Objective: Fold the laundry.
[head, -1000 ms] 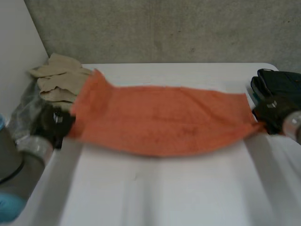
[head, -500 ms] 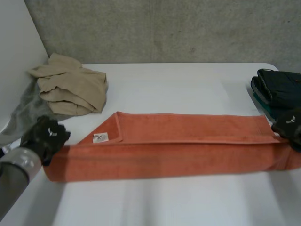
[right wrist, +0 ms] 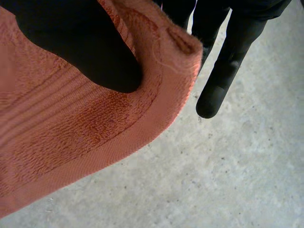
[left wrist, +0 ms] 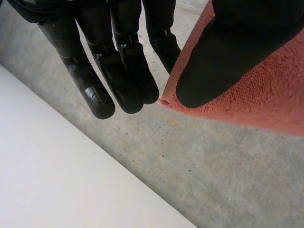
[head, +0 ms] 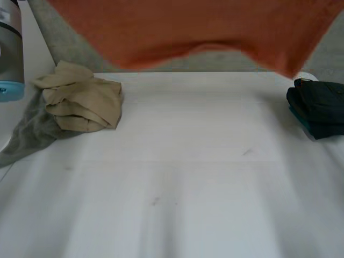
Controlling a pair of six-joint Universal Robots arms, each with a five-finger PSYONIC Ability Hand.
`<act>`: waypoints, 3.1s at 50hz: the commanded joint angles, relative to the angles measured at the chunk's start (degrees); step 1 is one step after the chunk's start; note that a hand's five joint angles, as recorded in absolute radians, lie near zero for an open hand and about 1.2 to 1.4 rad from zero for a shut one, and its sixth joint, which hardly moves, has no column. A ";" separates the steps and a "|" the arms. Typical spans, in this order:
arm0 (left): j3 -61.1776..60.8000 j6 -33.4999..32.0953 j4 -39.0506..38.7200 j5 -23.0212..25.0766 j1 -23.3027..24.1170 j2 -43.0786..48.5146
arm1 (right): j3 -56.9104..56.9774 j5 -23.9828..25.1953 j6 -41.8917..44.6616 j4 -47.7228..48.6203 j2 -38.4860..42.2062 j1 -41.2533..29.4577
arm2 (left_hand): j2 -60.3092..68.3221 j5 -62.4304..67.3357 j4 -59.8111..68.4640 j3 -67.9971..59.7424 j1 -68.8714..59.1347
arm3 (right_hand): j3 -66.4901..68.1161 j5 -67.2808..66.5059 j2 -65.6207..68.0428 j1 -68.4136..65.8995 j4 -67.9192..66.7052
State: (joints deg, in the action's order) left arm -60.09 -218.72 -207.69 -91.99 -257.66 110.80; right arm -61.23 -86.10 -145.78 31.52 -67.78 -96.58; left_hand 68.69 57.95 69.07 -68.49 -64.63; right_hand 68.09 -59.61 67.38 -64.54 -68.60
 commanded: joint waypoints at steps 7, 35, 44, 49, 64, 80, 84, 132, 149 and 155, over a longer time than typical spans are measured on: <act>-17.67 0.23 3.08 0.49 0.66 -4.18 | -9.43 1.98 0.59 -9.27 -0.16 0.34 | 11.31 12.05 10.93 -11.51 -15.37 | 11.91 -10.39 12.62 -15.46 -11.40; -62.78 -16.38 35.43 0.93 -3.38 -33.28 | -40.81 11.39 33.11 -49.18 -18.18 17.91 | 11.31 12.05 10.93 -11.51 -15.37 | 11.91 -10.39 12.62 -15.46 -11.40; -59.19 -16.30 24.46 2.95 -2.94 -24.16 | -40.91 13.42 30.56 -41.99 -13.18 17.30 | 11.31 12.05 10.93 -11.51 -15.37 | 11.91 -10.39 12.62 -15.46 -11.40; -53.82 -16.21 19.44 2.78 -1.71 -17.56 | -37.75 13.06 27.05 -36.71 -9.13 16.69 | 11.31 12.05 10.93 -11.51 -15.37 | 11.91 -10.39 12.62 -15.46 -11.40; -14.38 -12.88 0.74 1.73 4.00 -8.23 | -6.83 3.93 1.24 -17.58 -5.70 5.87 | 11.31 12.05 10.93 -11.51 -15.37 | 11.91 -10.39 12.62 -15.46 -11.40; -12.32 -4.70 6.07 -3.73 4.09 -9.81 | -6.53 4.18 -4.60 -13.40 -8.77 5.61 | 11.31 12.05 10.93 -11.51 -15.37 | 11.91 -10.39 12.62 -15.46 -11.40; -19.78 -3.55 7.56 -3.47 4.44 -13.76 | -9.43 6.38 -4.60 -17.62 -9.30 5.87 | 11.31 12.05 10.93 -11.51 -15.37 | 11.91 -10.39 12.62 -15.46 -11.40; -30.89 -10.85 7.57 0.32 6.11 4.85 | -23.60 6.13 18.52 -29.50 4.93 11.94 | 11.31 12.05 10.93 -11.51 -15.37 | 11.91 -10.39 12.62 -15.46 -11.40; -4.32 -13.14 7.65 -3.81 11.64 24.47 | -12.77 -4.77 15.62 -16.75 13.12 3.41 | -58.69 -57.95 -59.07 58.49 54.63 | -58.09 59.61 -57.38 54.54 58.60; -9.68 -12.96 8.09 -3.64 12.97 14.81 | -17.07 -3.56 12.20 -23.23 5.14 3.85 | -58.69 -57.95 -59.07 58.49 54.63 | -58.09 59.61 -57.38 54.54 58.60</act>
State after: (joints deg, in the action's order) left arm -64.24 -232.10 -199.87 -96.01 -245.95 134.23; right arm -74.31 -90.09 -130.55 14.36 -55.19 -93.15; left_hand 12.00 2.77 11.67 -12.00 -10.95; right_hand 12.02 -2.50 12.39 -12.82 -11.78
